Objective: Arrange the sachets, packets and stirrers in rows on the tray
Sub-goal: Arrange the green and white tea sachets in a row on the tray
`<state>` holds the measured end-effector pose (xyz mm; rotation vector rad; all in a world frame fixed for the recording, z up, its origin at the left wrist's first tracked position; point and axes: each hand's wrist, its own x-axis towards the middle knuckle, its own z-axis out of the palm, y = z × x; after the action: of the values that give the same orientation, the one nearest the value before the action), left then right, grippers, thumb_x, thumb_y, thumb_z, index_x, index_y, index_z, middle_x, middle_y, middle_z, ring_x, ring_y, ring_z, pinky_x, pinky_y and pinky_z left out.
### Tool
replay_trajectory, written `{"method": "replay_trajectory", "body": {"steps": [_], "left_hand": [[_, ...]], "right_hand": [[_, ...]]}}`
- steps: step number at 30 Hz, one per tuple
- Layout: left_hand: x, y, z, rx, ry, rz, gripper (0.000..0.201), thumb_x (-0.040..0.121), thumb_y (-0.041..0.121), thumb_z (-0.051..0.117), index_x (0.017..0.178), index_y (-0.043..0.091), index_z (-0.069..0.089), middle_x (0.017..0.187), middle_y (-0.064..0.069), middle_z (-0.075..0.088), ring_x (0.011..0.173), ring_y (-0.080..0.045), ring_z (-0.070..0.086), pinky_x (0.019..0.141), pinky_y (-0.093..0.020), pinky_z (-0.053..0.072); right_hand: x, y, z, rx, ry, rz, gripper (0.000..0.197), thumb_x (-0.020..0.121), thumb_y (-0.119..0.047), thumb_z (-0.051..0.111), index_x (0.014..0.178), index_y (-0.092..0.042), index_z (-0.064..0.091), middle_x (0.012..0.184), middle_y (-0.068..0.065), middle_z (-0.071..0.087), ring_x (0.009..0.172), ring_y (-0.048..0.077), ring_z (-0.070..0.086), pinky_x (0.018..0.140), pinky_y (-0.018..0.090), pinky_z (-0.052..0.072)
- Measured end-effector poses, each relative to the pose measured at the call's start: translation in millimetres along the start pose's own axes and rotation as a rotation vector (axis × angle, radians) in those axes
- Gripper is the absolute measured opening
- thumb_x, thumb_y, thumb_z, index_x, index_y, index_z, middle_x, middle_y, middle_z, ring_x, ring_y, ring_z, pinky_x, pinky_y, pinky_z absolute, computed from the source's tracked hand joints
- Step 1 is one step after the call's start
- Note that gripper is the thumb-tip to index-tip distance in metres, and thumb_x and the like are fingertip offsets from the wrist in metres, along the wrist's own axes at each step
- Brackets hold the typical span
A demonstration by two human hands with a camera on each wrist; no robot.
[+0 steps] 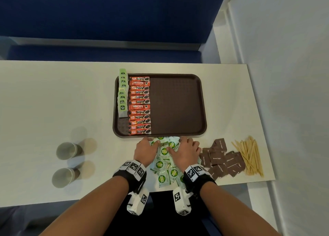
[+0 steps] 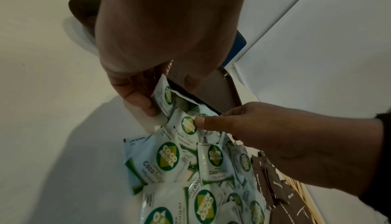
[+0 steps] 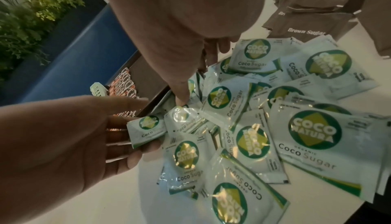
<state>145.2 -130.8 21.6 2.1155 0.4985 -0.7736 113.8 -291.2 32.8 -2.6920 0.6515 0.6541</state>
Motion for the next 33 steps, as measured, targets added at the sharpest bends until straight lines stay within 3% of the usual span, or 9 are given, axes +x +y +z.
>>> {"method": "replay_trajectory", "body": {"steps": [3,6,13,17,19,22,25,29,33], "left_hand": [[1,0,5,0.028,0.026,-0.054,0.058,0.101,0.052,0.067,0.142,0.011,0.061,0.141,-0.014,0.068,0.129,-0.035,0.063,0.108,-0.045,0.051],[2,2,6,0.034,0.055,-0.105,0.057,0.101,0.053,0.068,0.142,0.013,0.059,0.141,-0.014,0.067,0.129,-0.037,0.064,0.105,-0.044,0.051],[13,0,9,-0.166,0.128,-0.205,0.049,0.093,0.036,0.082,0.131,0.01,0.065,0.136,-0.016,0.069,0.125,-0.036,0.065,0.108,-0.046,0.053],[16,-8,1,-0.241,0.15,-0.245,0.047,0.094,0.025,0.08,0.134,0.006,0.066,0.134,-0.014,0.069,0.125,-0.035,0.064,0.106,-0.041,0.052],[17,-15,-6,-0.277,0.126,-0.274,0.04,0.094,0.018,0.078,0.131,0.005,0.069,0.126,-0.012,0.071,0.118,-0.033,0.066,0.102,-0.04,0.054],[19,-23,-13,-0.314,0.07,-0.271,0.028,0.089,0.013,0.075,0.116,0.007,0.079,0.109,-0.01,0.08,0.095,-0.028,0.071,0.086,-0.041,0.06],[18,-28,-14,-0.284,0.03,-0.262,0.031,0.084,0.011,0.077,0.115,0.009,0.078,0.107,-0.013,0.08,0.087,-0.027,0.07,0.073,-0.034,0.054],[11,-26,-15,-0.237,0.025,-0.232,0.029,0.088,0.006,0.076,0.117,0.007,0.072,0.111,-0.011,0.075,0.098,-0.027,0.07,0.082,-0.036,0.057],[7,-32,-15,-0.213,0.033,-0.205,0.028,0.093,0.007,0.072,0.121,0.007,0.07,0.114,-0.01,0.075,0.096,-0.025,0.071,0.083,-0.037,0.059]], "right_hand": [[2,-4,4,0.045,-0.004,-0.019,0.057,0.089,-0.058,0.071,0.129,-0.022,0.054,0.134,0.003,0.058,0.125,0.029,0.042,0.104,0.045,0.032],[3,-8,8,0.078,-0.013,0.006,0.056,0.089,-0.053,0.073,0.129,-0.02,0.052,0.134,0.004,0.059,0.126,0.03,0.041,0.104,0.045,0.031],[11,-13,10,0.1,-0.07,0.093,0.048,0.085,-0.053,0.077,0.116,-0.022,0.057,0.129,0.005,0.061,0.125,0.032,0.043,0.105,0.047,0.032],[17,-12,2,0.146,-0.14,0.114,0.042,0.083,-0.048,0.077,0.112,-0.022,0.059,0.128,0.005,0.059,0.127,0.034,0.041,0.107,0.048,0.033],[19,-10,-3,0.177,-0.163,0.119,0.037,0.083,-0.045,0.076,0.108,-0.022,0.061,0.121,0.004,0.061,0.126,0.034,0.04,0.105,0.047,0.033],[21,-8,-5,0.246,-0.166,0.123,0.031,0.085,-0.041,0.075,0.105,-0.025,0.058,0.106,-0.002,0.063,0.125,0.031,0.039,0.103,0.045,0.03],[20,-11,-7,0.243,-0.172,0.118,0.036,0.083,-0.045,0.075,0.106,-0.025,0.056,0.109,0.001,0.065,0.126,0.031,0.04,0.103,0.045,0.03],[13,-16,-10,0.139,-0.151,0.054,0.056,0.075,-0.061,0.081,0.106,-0.022,0.056,0.113,0.003,0.064,0.123,0.031,0.041,0.104,0.047,0.033],[3,-19,-1,0.01,-0.073,-0.055,0.063,0.078,-0.064,0.079,0.114,-0.019,0.055,0.119,0.001,0.061,0.121,0.03,0.042,0.104,0.047,0.037]]}}
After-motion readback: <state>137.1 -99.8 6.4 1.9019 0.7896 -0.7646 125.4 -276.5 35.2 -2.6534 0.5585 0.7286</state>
